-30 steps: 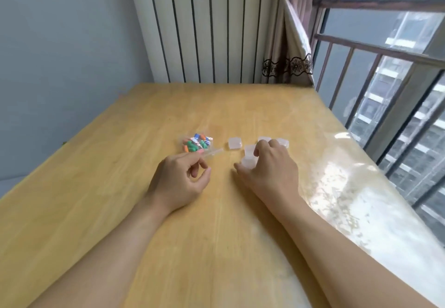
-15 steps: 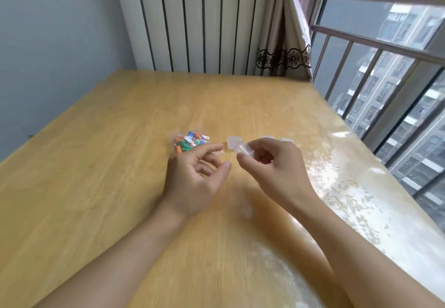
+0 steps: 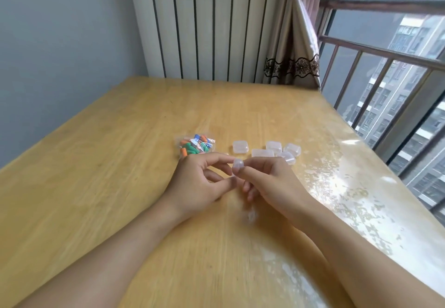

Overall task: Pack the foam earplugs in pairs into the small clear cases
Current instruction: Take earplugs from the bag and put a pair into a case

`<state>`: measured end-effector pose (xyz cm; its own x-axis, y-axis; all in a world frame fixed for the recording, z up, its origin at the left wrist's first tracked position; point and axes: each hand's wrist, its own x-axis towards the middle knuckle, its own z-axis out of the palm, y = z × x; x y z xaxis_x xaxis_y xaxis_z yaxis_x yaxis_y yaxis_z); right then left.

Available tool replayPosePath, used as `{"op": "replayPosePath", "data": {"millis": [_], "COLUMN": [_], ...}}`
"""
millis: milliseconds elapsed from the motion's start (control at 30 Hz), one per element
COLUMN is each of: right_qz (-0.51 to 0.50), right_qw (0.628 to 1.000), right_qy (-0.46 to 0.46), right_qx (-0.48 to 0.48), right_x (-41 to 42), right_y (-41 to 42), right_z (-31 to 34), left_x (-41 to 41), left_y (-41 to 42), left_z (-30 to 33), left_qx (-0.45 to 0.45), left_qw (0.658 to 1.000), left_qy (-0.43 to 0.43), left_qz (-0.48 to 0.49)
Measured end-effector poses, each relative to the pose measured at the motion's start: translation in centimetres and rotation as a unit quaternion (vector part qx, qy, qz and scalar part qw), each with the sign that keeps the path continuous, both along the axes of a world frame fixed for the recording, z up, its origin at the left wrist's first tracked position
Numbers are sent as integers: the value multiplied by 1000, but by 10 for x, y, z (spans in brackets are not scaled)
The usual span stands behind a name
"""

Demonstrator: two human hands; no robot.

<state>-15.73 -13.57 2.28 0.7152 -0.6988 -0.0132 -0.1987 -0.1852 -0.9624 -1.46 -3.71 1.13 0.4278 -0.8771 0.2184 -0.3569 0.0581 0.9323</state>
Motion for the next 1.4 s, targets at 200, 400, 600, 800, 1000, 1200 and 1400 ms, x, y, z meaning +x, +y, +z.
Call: {"op": "replayPosePath", "data": {"millis": [200, 400, 600, 800, 1000, 1200, 1400], "right_qz": [-114, -132, -70, -98, -86, -77, -62], "right_qw": [949, 903, 992, 993, 993, 976, 974], "right_qy": [102, 178, -9, -60, -61, -91, -78], "right_qx": [-274, -368, -107, -14, 45, 183, 202], "right_x": [-4, -1, 7, 3, 3, 2, 3], "right_y": [-6, 1, 15, 9, 9, 4, 6], "right_z": [-3, -5, 4, 2, 3, 1, 1], "left_x": [24, 38, -5, -5, -8, -16, -17], "left_y": [5, 9, 3, -2, -1, 3, 2], "left_z": [6, 6, 1, -5, -1, 1, -2], "left_qx": [-27, 101, 39, -14, -52, -65, -48], "left_qw": [959, 920, 993, 994, 988, 988, 988], "left_qy": [-262, -348, -53, -56, -83, -120, -139], "left_qz": [104, 150, 101, 96, 119, 75, 50]}}
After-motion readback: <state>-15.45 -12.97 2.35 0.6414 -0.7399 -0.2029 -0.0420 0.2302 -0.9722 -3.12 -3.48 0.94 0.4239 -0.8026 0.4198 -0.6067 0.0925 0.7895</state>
